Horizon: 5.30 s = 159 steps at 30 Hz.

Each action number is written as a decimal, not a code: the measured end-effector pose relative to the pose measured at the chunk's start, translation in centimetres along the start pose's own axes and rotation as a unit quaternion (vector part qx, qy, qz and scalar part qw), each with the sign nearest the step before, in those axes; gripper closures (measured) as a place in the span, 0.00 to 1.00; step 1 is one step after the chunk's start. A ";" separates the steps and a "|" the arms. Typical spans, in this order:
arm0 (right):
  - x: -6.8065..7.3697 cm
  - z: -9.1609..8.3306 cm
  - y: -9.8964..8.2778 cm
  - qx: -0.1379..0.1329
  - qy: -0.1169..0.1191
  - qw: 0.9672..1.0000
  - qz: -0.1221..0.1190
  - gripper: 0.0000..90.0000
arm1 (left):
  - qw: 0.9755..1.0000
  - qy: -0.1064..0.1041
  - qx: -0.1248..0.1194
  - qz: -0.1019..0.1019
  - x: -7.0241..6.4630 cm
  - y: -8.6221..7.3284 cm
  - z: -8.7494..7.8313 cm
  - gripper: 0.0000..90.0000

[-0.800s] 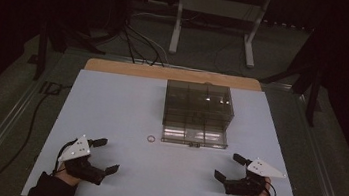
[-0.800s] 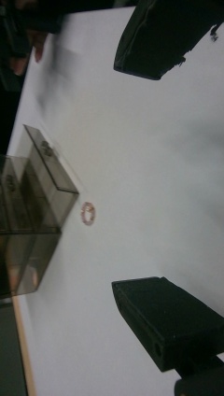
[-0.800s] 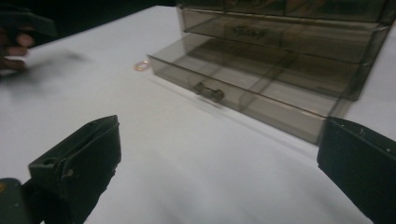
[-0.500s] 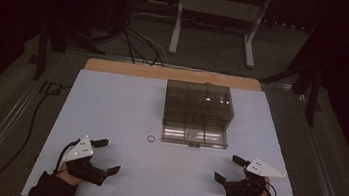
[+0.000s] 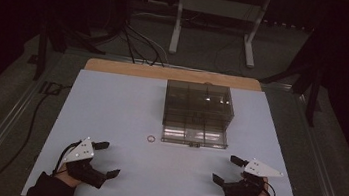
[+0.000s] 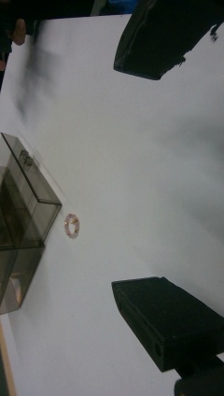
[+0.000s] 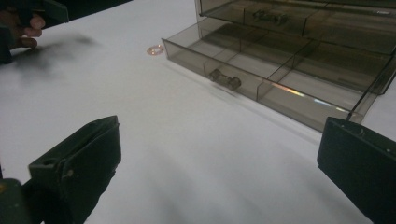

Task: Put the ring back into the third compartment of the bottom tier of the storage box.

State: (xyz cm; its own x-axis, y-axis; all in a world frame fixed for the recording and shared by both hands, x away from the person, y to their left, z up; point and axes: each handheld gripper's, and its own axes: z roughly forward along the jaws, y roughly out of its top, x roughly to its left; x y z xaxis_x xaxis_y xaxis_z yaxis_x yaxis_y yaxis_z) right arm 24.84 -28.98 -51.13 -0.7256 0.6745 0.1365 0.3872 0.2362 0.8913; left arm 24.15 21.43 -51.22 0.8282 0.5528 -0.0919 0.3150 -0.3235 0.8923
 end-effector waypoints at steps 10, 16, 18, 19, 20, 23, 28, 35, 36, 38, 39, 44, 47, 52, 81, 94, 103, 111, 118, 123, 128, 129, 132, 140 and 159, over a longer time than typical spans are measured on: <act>0.2 -0.2 0.1 -0.005 -0.006 1.000 -0.005 0.00 | 1.000 -0.020 -0.017 -0.004 -0.6 1.2 -0.4 0.00; 0.1 -0.5 0.1 -0.013 -0.010 1.000 -0.002 0.00 | 0.999 -0.029 -0.016 0.006 -0.6 2.7 -0.5 0.00; 0.2 -0.5 0.1 -0.013 -0.011 1.000 -0.003 0.00 | 0.999 -0.029 -0.011 0.011 -0.5 3.1 -0.6 0.00; 0.2 -0.6 0.2 -0.015 -0.012 1.000 -0.006 0.00 | 0.999 -0.029 -0.011 0.012 -0.4 3.3 -0.6 0.00; 0.2 -0.6 0.2 -0.015 -0.012 1.000 -0.006 0.00 | 0.999 -0.029 -0.011 0.012 -0.4 3.3 -0.6 0.00; 0.3 -0.6 0.2 -0.018 -0.014 1.000 -0.007 0.00 | 0.999 -0.032 -0.012 0.013 -0.1 4.1 -0.9 0.00; 0.3 -0.8 0.2 -0.025 -0.015 1.000 -0.006 0.00 | 0.999 -0.033 -0.014 0.016 0.1 4.9 -0.9 0.00; 0.3 -0.8 0.2 -0.030 -0.015 0.999 -0.009 0.00 | 0.999 -0.040 -0.008 0.013 0.7 6.0 -0.3 0.00; 0.3 -0.8 0.2 -0.030 -0.014 0.999 -0.008 0.00 | 0.999 -0.042 -0.009 0.010 0.9 6.2 0.0 0.00; 0.3 -0.8 0.2 -0.030 -0.014 0.999 -0.008 0.00 | 0.999 -0.045 -0.011 0.006 1.1 6.3 0.1 0.00; 0.3 -0.8 0.2 -0.028 -0.014 0.999 -0.007 0.00 | 0.999 -0.047 -0.011 0.002 1.3 6.6 0.4 0.00; 0.3 -0.8 0.2 -0.030 -0.013 0.999 -0.008 0.00 | 0.999 -0.044 -0.014 0.006 1.6 7.6 0.7 0.00; 0.3 -0.8 0.2 -0.033 -0.011 0.999 -0.007 0.00 | 0.999 -0.037 -0.015 0.009 2.0 8.6 1.1 0.01; 0.3 -0.8 0.2 -0.034 -0.012 0.999 -0.006 0.00 | 0.999 -0.034 -0.016 0.011 2.4 9.7 1.4 0.01; 0.2 -1.1 0.2 -0.039 -0.009 0.999 -0.007 0.00 | 0.999 0.032 -0.009 -0.007 3.5 12.2 5.1 0.01; 0.3 -1.2 0.2 -0.039 -0.008 0.999 -0.011 0.00 | 0.999 0.045 0.014 -0.023 3.6 10.3 8.5 0.01; 0.3 -1.2 0.2 -0.040 -0.008 0.999 -0.010 0.00 | 0.997 0.053 0.032 -0.034 3.8 8.7 10.1 0.01; 0.3 -1.2 0.2 -0.038 -0.009 0.999 -0.009 0.00 | 0.997 0.052 0.042 -0.041 3.8 8.0 10.7 0.01; 0.3 -1.3 0.2 -0.039 -0.006 0.999 -0.010 0.00 | 0.996 0.050 0.053 -0.051 3.7 7.3 11.5 0.01; 0.3 -1.3 0.2 -0.037 -0.005 0.999 -0.008 0.00 | 0.994 0.052 0.066 -0.067 4.0 7.1 11.6 0.01; 0.3 -1.4 0.2 -0.037 -0.004 0.999 -0.007 0.00 | 0.991 0.059 0.098 -0.069 4.0 7.0 12.2 0.01; 0.4 -1.4 0.2 -0.036 -0.006 0.999 -0.008 0.00 | 0.991 0.059 0.098 -0.069 4.0 7.0 12.2 0.01; 0.4 -1.4 0.2 -0.035 -0.007 0.999 -0.009 0.00 | 0.989 0.071 0.103 -0.074 4.2 6.8 12.3 0.09; 0.3 -1.2 0.2 -0.029 -0.008 1.000 -0.007 0.00 | 0.989 0.065 0.111 -0.074 4.1 6.7 12.8 0.31; 0.3 -1.3 0.2 -0.027 -0.007 1.000 -0.006 0.00 | 0.983 0.079 0.151 -0.062 4.6 6.4 14.0 0.78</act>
State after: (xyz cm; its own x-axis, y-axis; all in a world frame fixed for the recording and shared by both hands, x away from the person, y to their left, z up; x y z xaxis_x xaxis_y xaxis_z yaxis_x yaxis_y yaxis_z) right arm 23.89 -29.64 -50.34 -0.7220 0.6816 0.1189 0.3461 0.2070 0.9151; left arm 36.50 11.15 -52.14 0.7003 0.7068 -0.1000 0.5517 -0.4469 0.7042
